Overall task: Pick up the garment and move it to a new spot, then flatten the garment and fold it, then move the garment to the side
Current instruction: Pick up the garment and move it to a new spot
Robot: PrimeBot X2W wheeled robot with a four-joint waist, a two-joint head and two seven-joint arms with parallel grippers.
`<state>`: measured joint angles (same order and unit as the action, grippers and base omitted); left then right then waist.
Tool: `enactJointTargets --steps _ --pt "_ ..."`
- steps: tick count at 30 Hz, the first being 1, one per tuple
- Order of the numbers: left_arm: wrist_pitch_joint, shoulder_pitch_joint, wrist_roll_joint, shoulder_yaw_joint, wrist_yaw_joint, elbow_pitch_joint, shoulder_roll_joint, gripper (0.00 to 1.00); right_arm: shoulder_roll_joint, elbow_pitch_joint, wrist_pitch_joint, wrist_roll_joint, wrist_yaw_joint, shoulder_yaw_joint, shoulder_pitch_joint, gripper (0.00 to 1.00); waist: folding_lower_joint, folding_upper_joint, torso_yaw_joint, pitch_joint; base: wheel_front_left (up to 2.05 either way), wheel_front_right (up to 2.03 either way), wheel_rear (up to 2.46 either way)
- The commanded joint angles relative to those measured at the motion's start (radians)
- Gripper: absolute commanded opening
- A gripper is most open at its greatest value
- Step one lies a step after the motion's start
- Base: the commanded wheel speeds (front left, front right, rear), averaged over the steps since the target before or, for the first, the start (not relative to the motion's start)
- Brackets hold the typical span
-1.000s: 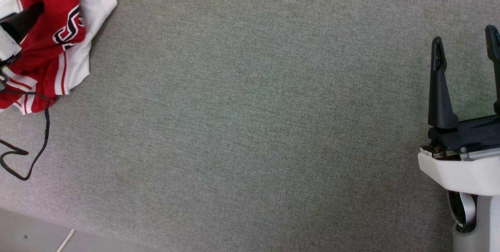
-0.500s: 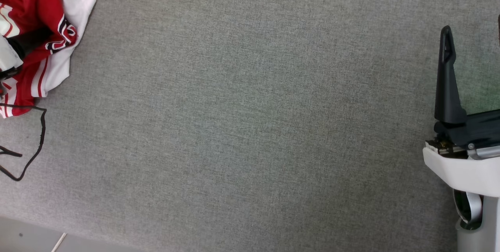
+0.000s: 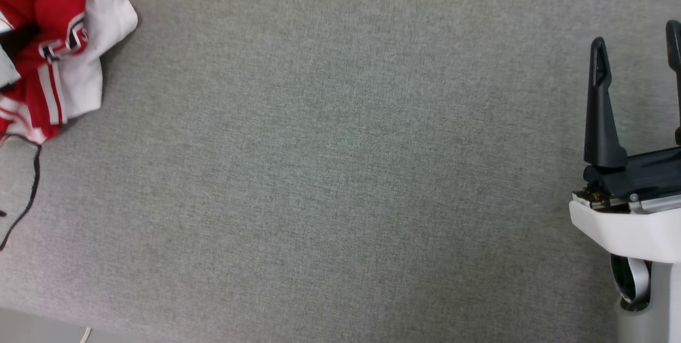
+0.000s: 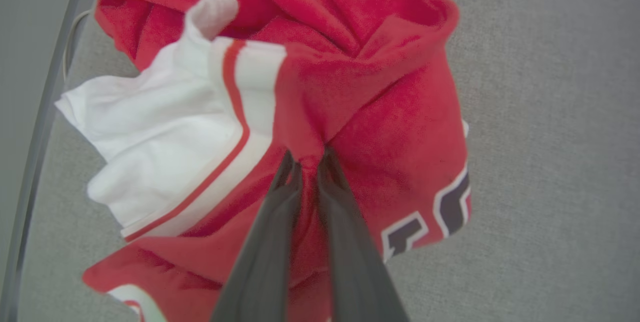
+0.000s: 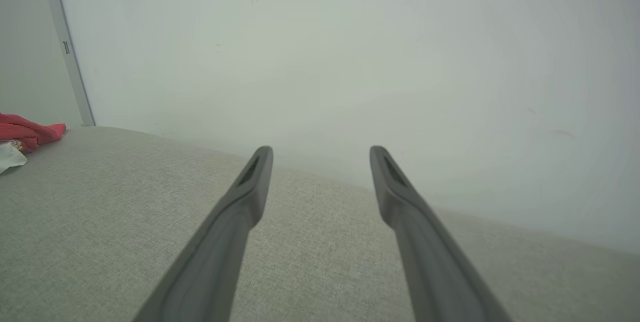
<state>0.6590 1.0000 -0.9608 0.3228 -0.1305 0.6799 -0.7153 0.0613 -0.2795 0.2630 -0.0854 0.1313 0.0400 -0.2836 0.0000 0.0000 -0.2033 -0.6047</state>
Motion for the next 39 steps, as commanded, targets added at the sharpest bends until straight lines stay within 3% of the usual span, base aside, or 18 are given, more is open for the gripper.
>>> enactJointTargets --steps 1,7,14,20,27,33,39 --pt "-0.014 0.024 0.001 0.017 0.003 -0.033 -0.015 0.00 -0.006 0.007 0.003 0.013 -0.001 0.003 0.009 1.00 0.0000 0.0000 0.010 0.046 0.00 0.00 0.00" --pt "-0.030 0.067 0.022 0.109 0.003 -0.173 -0.070 0.00 -0.012 0.022 0.003 0.033 -0.001 0.008 0.035 1.00 0.0000 0.0000 0.034 0.120 0.00 0.00 0.00" --pt "-0.014 0.140 0.057 0.229 0.003 -0.365 -0.083 0.00 -0.013 0.037 0.003 0.094 -0.001 0.027 0.051 1.00 0.0000 0.0000 0.083 0.175 0.00 0.00 0.00" --pt "0.015 0.201 0.101 0.325 0.003 -0.512 -0.034 0.00 -0.013 0.044 0.003 0.138 -0.001 0.036 0.055 1.00 0.0000 0.0000 0.156 0.202 0.00 0.00 0.00" --pt "0.039 0.248 0.120 0.471 0.003 -0.645 0.066 0.00 -0.013 0.044 0.003 0.177 -0.001 0.061 0.054 1.00 0.0000 0.0000 0.256 0.202 0.00 0.00 0.00" --pt "0.040 0.259 0.122 0.630 0.003 -0.697 0.140 0.00 -0.013 0.051 0.003 0.205 -0.001 0.078 0.042 1.00 0.0000 0.0000 0.322 0.181 0.00 0.00 0.00" --pt "0.029 0.245 0.107 0.796 0.003 -0.691 0.180 0.00 -0.013 0.052 0.003 0.220 -0.001 0.080 0.032 1.00 0.0000 0.0000 0.350 0.162 0.00 0.00 0.00"
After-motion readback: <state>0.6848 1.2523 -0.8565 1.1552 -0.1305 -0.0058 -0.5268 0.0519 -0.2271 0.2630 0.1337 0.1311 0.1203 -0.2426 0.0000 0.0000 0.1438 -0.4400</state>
